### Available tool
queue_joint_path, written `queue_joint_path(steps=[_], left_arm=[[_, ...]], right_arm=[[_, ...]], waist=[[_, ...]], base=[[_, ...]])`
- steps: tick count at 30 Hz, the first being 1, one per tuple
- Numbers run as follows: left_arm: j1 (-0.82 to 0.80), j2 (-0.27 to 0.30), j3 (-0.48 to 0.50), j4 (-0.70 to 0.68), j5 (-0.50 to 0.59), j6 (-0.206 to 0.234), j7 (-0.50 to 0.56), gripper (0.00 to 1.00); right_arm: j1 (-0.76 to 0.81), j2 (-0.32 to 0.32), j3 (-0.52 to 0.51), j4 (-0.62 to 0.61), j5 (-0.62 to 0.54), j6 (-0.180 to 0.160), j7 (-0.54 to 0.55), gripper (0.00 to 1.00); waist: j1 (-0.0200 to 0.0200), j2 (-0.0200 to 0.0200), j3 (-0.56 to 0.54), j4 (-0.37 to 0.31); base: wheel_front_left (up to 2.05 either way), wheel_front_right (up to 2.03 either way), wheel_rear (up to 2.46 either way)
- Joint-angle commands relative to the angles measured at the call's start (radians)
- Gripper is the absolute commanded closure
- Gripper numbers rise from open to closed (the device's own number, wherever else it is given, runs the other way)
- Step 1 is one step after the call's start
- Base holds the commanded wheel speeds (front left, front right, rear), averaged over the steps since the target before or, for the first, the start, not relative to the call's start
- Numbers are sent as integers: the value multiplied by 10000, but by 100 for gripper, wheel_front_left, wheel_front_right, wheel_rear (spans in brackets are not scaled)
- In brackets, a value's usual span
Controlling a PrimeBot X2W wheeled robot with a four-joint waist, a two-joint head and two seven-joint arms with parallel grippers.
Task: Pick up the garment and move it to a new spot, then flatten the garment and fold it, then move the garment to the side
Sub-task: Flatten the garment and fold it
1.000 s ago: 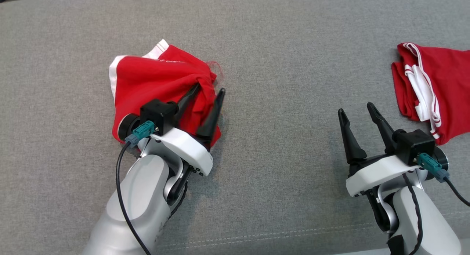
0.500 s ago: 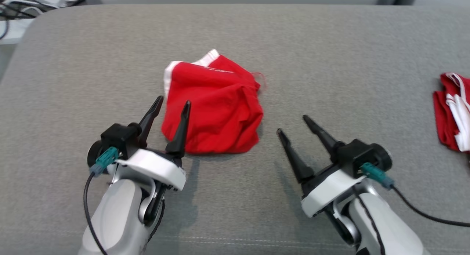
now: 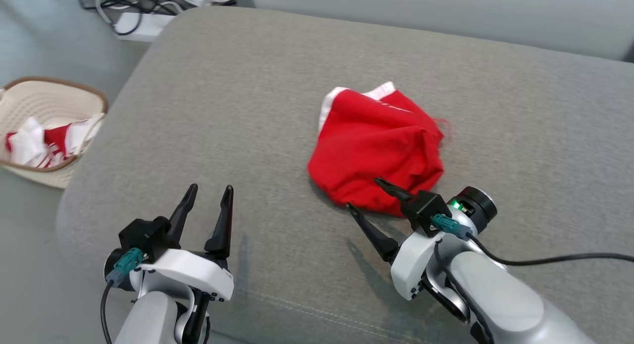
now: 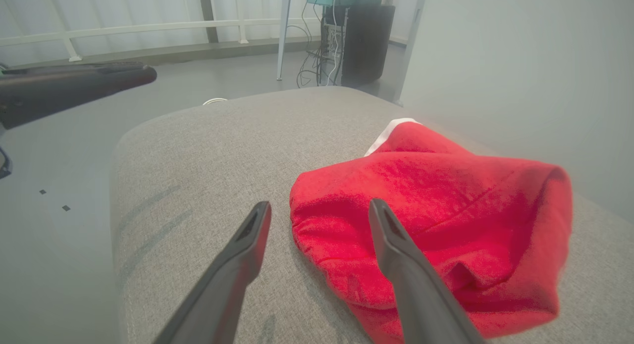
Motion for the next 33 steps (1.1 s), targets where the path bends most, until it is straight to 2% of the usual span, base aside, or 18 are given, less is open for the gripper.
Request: queue_joint_path(steps=[1, 3, 8, 19, 20, 21, 22, 24, 30, 33], left_arm=[[-57, 112, 337, -218, -24, -38, -59, 0], [6, 93, 404, -217, -73, -45, -59, 0], [34, 81, 388, -234, -141, -56, -59, 0], [171, 77, 231, -234, -450, -61, -59, 0], [170, 77, 212, -231, -479, -53, -59, 0], [170, 77, 212, -231, -479, -53, -59, 0], [170, 77, 193, -227, -503, -48, -59, 0], [167, 77, 165, -216, -563, -49, -59, 0], [248, 77, 219, -266, -558, -42, -59, 0], [271, 76, 245, -284, -562, -45, -59, 0]], right_arm=[[-203, 127, 130, 38, -64, 14, 106, 0], [-491, 60, 436, 798, -245, 14, 544, 0], [-781, -26, 894, 1688, -410, 14, 960, 0], [-1541, 120, 652, 3467, -1771, 14, 1621, 0], [-1585, 130, 625, 3623, -1877, 14, 1740, 4], [-1585, 130, 625, 3623, -1877, 14, 1740, 4], [-1608, 142, 583, 3772, -1913, 14, 1856, 53], [-1691, 157, 372, 3862, -1824, 14, 1731, 100], [-2166, -122, -1311, 3450, -1213, 14, 241, 100], [-2210, -434, -2004, 3299, -1159, 14, -10, 100]], waist=[[0, 0, -27, 467], [0, 0, -5, 821], [0, 0, -23, 1206], [0, 0, -5, 1303], [0, 0, -9, 1299], [0, 0, -9, 1299], [0, 0, -16, 1294], [0, 0, -33, 1271], [0, 0, -94, 838], [0, 0, -92, 447]], base=[[0, 0, 0], [0, 0, 0], [0, 0, 0], [0, 0, 0], [0, 0, 0], [0, 0, 0], [0, 0, 0], [0, 0, 0], [0, 0, 0], [0, 0, 0]])
